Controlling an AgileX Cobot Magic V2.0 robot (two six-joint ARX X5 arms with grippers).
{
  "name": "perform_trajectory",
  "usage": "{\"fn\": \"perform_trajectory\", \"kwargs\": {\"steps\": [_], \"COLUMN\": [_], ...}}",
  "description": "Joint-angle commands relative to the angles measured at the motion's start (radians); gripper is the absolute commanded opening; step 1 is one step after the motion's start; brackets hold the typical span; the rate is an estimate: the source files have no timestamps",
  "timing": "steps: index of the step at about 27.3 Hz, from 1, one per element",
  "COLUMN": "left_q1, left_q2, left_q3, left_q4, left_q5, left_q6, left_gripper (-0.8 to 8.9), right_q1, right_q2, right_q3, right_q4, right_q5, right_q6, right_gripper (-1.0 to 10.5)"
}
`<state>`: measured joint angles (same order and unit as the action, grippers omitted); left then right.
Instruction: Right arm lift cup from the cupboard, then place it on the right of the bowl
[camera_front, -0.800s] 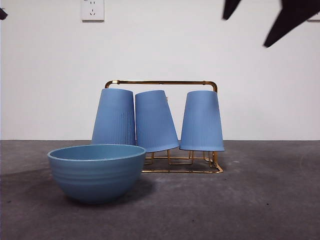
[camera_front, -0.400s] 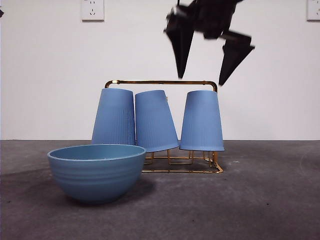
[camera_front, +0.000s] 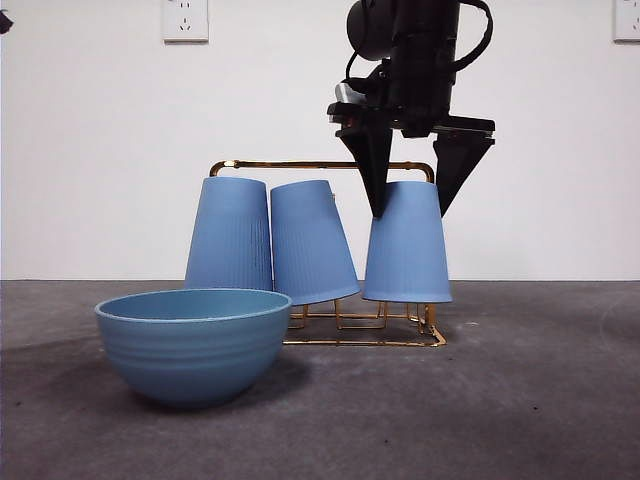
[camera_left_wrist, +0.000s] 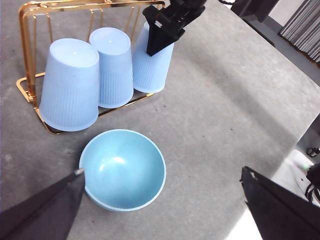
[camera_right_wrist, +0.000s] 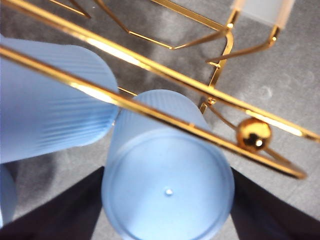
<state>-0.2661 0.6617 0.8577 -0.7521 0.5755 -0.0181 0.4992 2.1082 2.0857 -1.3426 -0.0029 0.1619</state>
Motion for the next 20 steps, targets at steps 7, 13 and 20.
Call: {"fn": "perform_trajectory", "kwargs": {"steps": [7,13,20], "left_q1": [-0.004,-0.004,-0.004], "left_q2": [0.004,0.004,0.005], "left_q3": [0.016,0.016,0.016], "left_q4": [0.010,0.011,0.011], "left_q5": [0.004,0.004,0.004], "left_q6": [0.010,0.010,0.009], "left_gripper": [5.01,5.01,5.01], "right_q1": [0.009,0.009,0.025], "right_q2": [-0.002,-0.112,-0.249], "right_q3": [0.042,0.051,0.042], "right_q4": [-0.074,-0.074,-0.075], "right_q5": [0.000,0.000,0.003], "right_q6": [0.035,0.069,0.087], "right_gripper": [2.5,2.5,2.5]}}
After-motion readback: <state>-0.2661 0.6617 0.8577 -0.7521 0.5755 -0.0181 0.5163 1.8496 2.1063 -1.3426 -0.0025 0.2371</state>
